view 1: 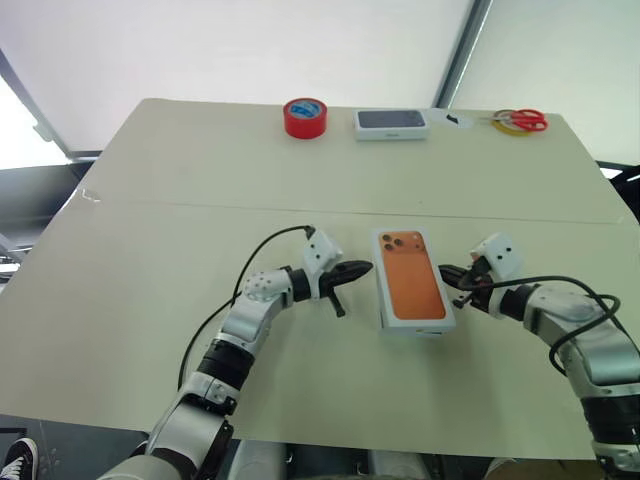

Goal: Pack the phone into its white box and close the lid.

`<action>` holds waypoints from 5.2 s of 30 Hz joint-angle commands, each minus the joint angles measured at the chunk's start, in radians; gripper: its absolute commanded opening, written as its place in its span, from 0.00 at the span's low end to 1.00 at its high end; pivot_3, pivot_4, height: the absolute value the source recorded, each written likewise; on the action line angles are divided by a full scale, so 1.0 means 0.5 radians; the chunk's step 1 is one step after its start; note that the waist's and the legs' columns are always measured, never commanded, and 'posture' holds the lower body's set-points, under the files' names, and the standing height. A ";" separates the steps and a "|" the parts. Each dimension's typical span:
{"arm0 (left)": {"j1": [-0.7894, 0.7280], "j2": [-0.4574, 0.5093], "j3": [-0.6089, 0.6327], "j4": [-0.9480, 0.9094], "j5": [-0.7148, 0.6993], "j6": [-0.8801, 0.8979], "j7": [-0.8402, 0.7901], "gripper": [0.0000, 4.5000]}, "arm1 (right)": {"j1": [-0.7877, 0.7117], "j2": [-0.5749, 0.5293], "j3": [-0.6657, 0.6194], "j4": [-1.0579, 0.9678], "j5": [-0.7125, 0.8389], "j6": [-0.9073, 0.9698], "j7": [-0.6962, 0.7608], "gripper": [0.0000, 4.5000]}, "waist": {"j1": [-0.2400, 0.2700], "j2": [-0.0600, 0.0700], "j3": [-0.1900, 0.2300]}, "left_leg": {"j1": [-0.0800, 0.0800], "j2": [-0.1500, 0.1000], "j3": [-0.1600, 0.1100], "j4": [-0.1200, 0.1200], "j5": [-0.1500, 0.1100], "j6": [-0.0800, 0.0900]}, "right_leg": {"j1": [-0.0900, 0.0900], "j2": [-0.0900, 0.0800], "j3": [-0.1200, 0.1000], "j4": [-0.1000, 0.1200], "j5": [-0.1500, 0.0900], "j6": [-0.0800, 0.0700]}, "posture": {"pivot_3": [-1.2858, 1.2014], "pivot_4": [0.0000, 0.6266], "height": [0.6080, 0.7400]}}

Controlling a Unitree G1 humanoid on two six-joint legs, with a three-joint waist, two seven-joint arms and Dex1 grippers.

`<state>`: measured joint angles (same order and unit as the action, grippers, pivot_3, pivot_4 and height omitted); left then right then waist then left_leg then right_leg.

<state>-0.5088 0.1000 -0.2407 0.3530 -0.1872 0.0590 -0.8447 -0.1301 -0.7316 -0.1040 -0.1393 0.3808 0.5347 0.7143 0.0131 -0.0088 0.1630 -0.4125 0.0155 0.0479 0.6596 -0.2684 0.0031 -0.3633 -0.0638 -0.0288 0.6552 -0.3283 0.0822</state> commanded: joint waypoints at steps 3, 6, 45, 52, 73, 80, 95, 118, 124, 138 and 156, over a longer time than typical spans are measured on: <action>-0.052 -0.040 0.001 0.035 0.024 -0.064 0.024 0.00 | 0.051 -0.107 -0.094 -0.151 0.014 -0.018 0.099 0.01 | 0.001 0.000 0.000 | 0.000 0.000 0.000 0.002 -0.001 0.001 | 0.001 0.000 0.000 0.000 0.000 0.000 | 0.52 0.24 1.00; -0.070 -0.072 -0.016 0.047 0.030 -0.069 0.027 0.00 | 0.110 -0.168 -0.117 -0.202 0.010 -0.028 0.171 0.01 | 0.004 0.000 0.000 | 0.000 0.000 0.000 0.003 -0.001 0.001 | 0.001 0.000 0.000 0.001 0.000 0.000 | 0.52 0.24 1.00; 0.178 -0.036 -0.091 -0.413 0.016 0.139 0.034 0.00 | -0.101 -0.167 0.116 0.037 -0.381 -0.295 0.219 0.01 | 0.000 0.001 0.000 | 0.000 0.000 -0.001 0.008 -0.001 0.002 | 0.003 0.000 -0.001 0.003 0.000 0.000 | 0.52 0.24 1.00; 0.207 -0.003 -0.112 -0.474 0.014 0.158 0.034 0.00 | -0.088 -0.177 0.107 0.060 -0.418 -0.333 0.247 0.01 | -0.001 0.001 0.000 | 0.000 0.000 -0.001 0.008 -0.001 0.002 | 0.003 0.000 -0.001 0.003 0.000 0.000 | 0.52 0.24 1.00; 0.181 0.112 -0.013 -0.521 -0.013 0.199 0.096 0.00 | -0.188 -0.181 0.079 0.217 -0.496 -0.413 0.240 0.01 | -0.002 0.001 -0.001 | 0.001 0.000 -0.001 0.008 -0.001 0.002 | 0.003 0.000 0.000 0.004 0.000 0.000 | 0.52 0.24 1.00; 0.022 -0.046 -0.033 -0.279 0.026 0.099 0.182 0.00 | -0.240 -0.104 0.133 0.223 -0.503 -0.413 0.211 0.01 | 0.001 0.001 0.000 | 0.001 -0.001 0.000 0.010 0.001 -0.001 | 0.004 -0.001 -0.001 0.004 0.000 0.000 | 0.52 0.24 1.00; 0.122 -0.036 -0.120 -0.427 0.013 0.186 0.098 0.00 | -0.188 -0.112 0.135 0.138 -0.477 -0.397 0.232 0.01 | 0.000 0.001 -0.001 | 0.001 -0.001 0.000 0.010 0.001 -0.002 | 0.003 -0.001 0.000 0.006 0.000 0.000 | 0.52 0.24 1.00; 0.010 -0.085 -0.041 -0.442 -0.066 0.203 0.112 0.00 | -0.358 -0.118 -0.068 0.183 -0.282 -0.349 0.273 0.01 | 0.002 0.001 0.000 | 0.002 -0.001 0.000 0.010 0.000 -0.001 | 0.004 -0.001 0.000 0.006 0.000 0.000 | 0.52 0.24 1.00; -0.165 -0.185 -0.074 -0.173 0.050 0.101 0.177 0.00 | -0.229 -0.120 0.034 0.029 -0.237 -0.289 0.378 0.01 | 0.006 0.001 0.000 | 0.002 -0.001 0.000 0.010 0.000 0.000 | 0.004 -0.001 0.000 0.006 0.000 0.000 | 0.52 0.24 1.00; -0.183 -0.121 -0.129 0.137 0.172 0.199 0.069 0.00 | 0.001 -0.228 0.201 0.009 -0.450 -0.320 0.367 0.01 | 0.003 -0.003 -0.004 | 0.010 -0.001 -0.003 0.011 -0.003 0.004 | 0.015 -0.001 -0.002 0.003 0.000 0.000 | 0.52 0.24 1.00; 0.399 0.917 0.669 -0.910 -0.367 0.613 -0.173 1.00 | -0.224 -0.284 -0.256 0.266 0.070 -0.423 0.791 1.00 | -0.006 0.002 0.000 | 0.006 0.000 -0.002 0.007 -0.002 0.002 | 0.010 -0.004 -0.002 0.000 0.000 0.000 | 0.52 0.24 1.00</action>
<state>-0.3065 0.5470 0.0627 -0.0406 -0.3387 0.3501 -0.9220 -0.2298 -0.8541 -0.1866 -0.0217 0.4072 0.3672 1.0935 0.0103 -0.0079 0.1628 -0.4096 0.0153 0.0466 0.6633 -0.2696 0.0046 -0.3579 -0.0661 -0.0296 0.6550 -0.3285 0.0822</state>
